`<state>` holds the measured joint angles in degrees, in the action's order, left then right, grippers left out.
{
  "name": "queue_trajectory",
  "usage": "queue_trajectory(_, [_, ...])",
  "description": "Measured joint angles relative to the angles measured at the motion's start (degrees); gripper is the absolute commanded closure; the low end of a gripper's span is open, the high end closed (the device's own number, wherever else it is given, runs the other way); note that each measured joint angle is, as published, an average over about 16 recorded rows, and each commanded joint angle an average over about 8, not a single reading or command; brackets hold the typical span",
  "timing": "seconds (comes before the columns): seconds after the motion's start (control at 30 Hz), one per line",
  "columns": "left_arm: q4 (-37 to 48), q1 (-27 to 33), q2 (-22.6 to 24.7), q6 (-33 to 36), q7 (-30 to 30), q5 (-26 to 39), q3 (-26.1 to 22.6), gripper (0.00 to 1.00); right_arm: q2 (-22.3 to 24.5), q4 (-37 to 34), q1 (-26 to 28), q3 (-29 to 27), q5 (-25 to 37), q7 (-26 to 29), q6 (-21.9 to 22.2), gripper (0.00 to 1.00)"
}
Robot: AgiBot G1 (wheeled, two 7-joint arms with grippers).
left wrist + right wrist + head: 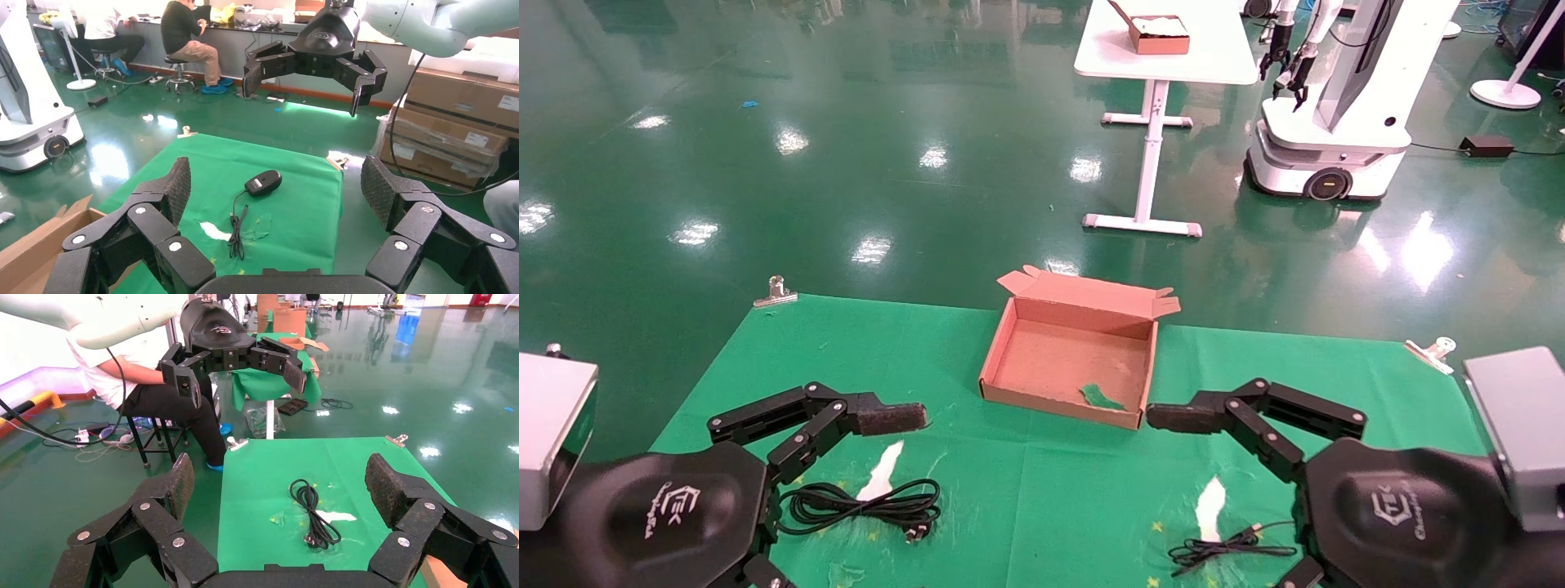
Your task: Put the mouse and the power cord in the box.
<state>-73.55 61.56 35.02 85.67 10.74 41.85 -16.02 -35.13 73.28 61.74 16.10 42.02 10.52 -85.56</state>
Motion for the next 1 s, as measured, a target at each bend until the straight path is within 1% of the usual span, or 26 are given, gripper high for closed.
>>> queue_trajectory(1.0, [0.02, 0.22, 0.13, -0.05, -0.27, 0.42, -0.11, 0.0, 0.07, -0.08, 0.0, 0.02, 0.09, -0.07, -0.08, 0.0])
